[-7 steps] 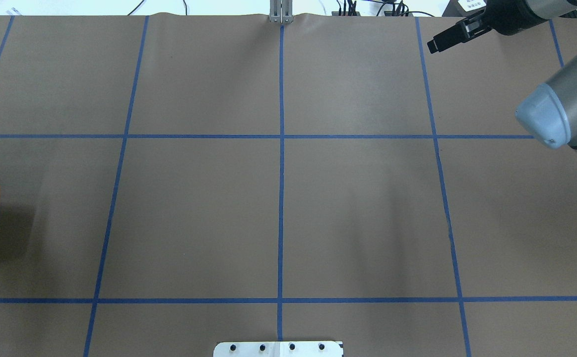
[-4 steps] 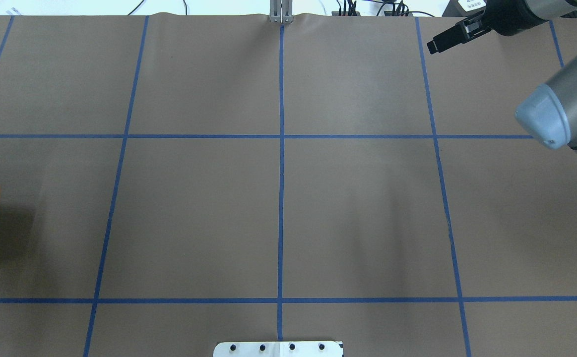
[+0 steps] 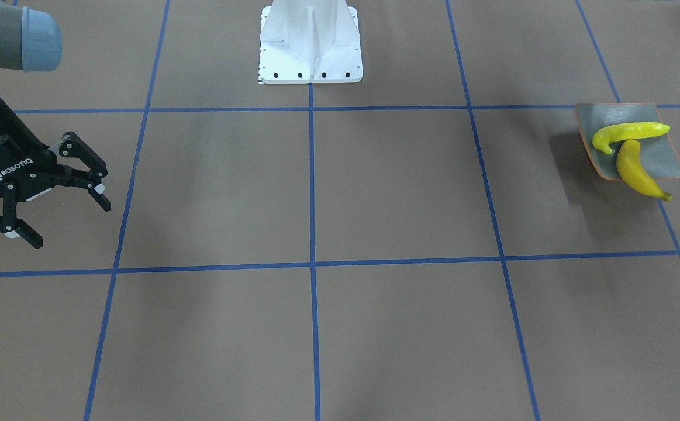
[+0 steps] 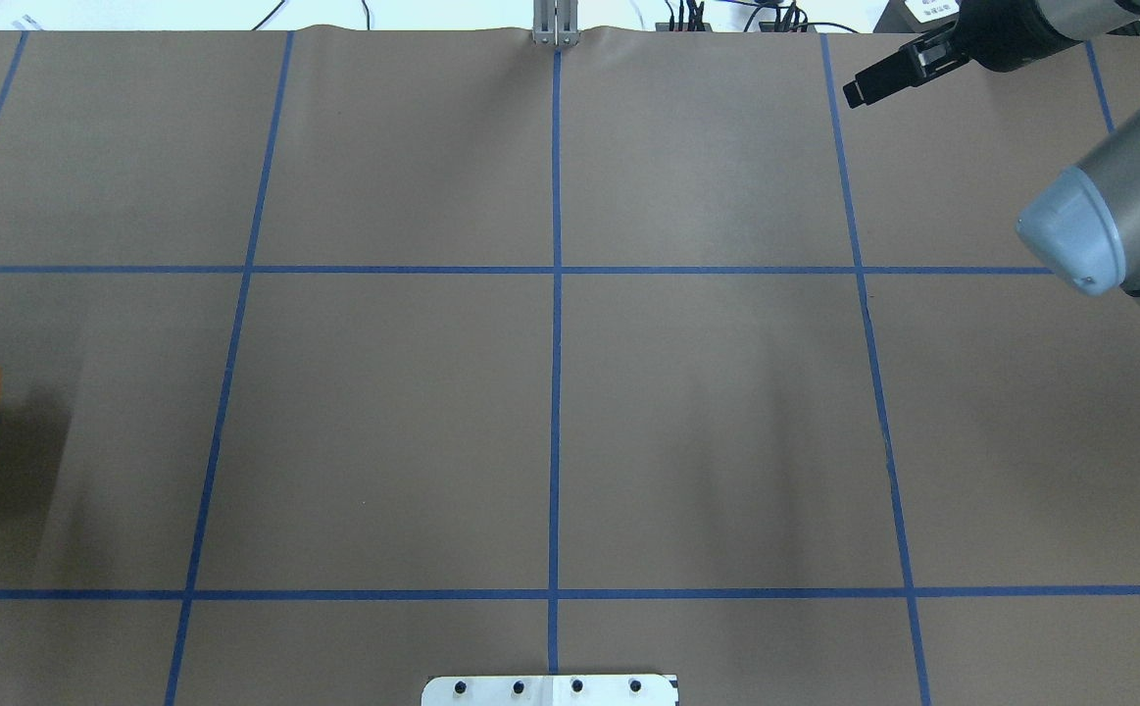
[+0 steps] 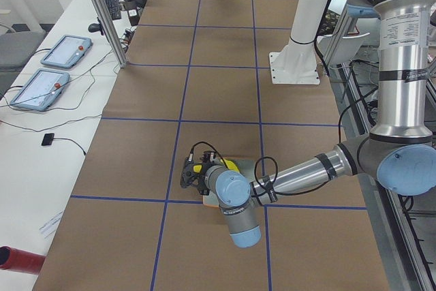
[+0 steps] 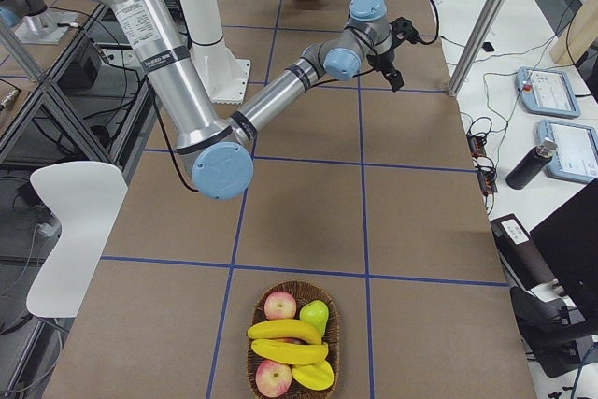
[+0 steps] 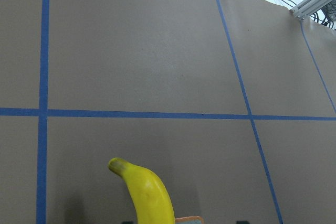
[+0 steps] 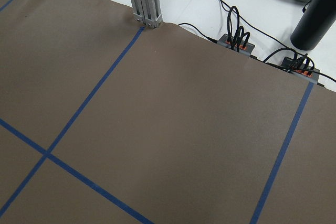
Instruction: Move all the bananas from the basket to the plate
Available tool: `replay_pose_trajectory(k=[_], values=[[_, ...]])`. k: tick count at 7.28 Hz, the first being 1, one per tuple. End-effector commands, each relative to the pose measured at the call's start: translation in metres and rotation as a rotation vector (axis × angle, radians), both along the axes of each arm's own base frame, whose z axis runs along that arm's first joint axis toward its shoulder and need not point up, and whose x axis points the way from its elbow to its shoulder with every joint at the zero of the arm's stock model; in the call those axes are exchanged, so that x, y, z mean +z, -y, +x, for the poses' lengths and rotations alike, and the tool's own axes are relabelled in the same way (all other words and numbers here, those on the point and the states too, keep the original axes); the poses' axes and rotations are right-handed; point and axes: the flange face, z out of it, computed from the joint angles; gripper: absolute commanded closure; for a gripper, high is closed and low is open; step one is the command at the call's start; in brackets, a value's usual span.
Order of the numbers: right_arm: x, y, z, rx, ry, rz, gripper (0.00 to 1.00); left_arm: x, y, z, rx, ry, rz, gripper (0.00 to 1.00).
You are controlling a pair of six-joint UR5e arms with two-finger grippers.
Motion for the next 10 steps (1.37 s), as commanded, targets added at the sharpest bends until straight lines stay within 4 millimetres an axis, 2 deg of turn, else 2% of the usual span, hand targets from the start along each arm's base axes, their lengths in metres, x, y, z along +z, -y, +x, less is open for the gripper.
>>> replay_pose_trajectory(k=[1,2,3,4,5,6,7,8,9,10], values=[[-0.001,0.000,0.000,0.001,0.001,0.002,0.01,-0.001,-0.001,0.000,0.006,-0.002,0.003,0.25],[0.000,0.000,0.001,0.001,0.000,0.001,0.01,-0.003,0.000,0.000,0.006,-0.003,0.006,0.22],[0.000,0.002,0.008,0.007,0.002,-0.007,0.01,-0.013,0.002,0.000,0.006,-0.002,0.036,0.05],[0.011,0.006,0.024,0.025,-0.006,-0.041,0.01,-0.025,0.002,-0.001,0.004,-0.002,0.063,0.01],[0.027,0.014,0.054,0.060,-0.035,-0.141,0.01,-0.032,0.006,-0.001,0.003,0.002,0.093,0.01],[0.046,0.016,0.085,0.081,-0.049,-0.204,0.01,-0.036,0.009,-0.001,-0.001,0.017,0.140,0.02],[0.085,0.011,0.124,0.071,-0.104,-0.167,0.01,-0.042,0.016,-0.003,-0.035,0.038,0.180,0.02],[0.112,0.005,0.152,0.058,-0.137,-0.152,0.01,-0.052,0.029,-0.008,-0.150,0.079,0.205,0.02],[0.131,-0.002,0.176,0.064,-0.133,-0.169,0.01,-0.051,0.036,-0.007,-0.186,0.120,0.231,0.02],[0.165,-0.017,0.206,0.032,-0.149,-0.153,0.01,-0.044,0.044,-0.010,-0.170,0.192,0.258,0.01]])
